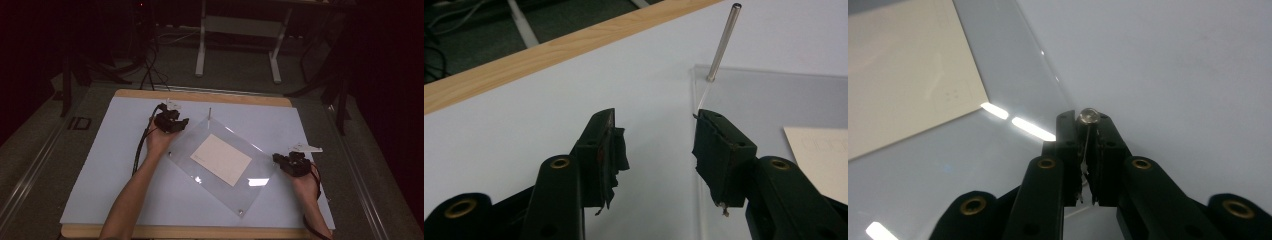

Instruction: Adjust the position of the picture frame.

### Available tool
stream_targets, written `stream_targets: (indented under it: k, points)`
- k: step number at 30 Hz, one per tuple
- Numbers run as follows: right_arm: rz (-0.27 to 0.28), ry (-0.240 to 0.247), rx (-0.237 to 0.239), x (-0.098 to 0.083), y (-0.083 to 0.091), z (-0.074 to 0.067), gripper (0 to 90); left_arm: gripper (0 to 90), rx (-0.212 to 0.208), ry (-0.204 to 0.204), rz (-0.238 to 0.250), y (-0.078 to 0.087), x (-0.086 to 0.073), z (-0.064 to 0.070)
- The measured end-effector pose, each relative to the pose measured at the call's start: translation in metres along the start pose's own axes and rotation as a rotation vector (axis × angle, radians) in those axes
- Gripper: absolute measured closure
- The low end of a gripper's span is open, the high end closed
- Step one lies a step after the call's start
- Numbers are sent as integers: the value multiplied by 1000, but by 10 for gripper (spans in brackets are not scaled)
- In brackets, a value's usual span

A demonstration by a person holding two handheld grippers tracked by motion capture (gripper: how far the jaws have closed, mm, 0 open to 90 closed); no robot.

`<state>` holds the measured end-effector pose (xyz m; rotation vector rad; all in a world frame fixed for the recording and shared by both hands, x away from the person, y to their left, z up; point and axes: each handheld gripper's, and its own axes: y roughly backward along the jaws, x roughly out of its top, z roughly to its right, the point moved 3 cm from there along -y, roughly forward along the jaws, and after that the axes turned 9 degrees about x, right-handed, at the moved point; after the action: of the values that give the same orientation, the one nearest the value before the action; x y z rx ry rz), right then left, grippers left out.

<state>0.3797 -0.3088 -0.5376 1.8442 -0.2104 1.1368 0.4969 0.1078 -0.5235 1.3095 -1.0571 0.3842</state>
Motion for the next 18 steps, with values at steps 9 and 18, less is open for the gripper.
stream_targets:
  k: [9, 18]
  points:
    - [26, -19, 5, -2, 0, 1, 843, 545, -94, 58, 49, -36, 19, 19]
    - [50, -54, 34, -3, 0, 3, 832, 597, -148, -3, 5, -67, 40, 49]
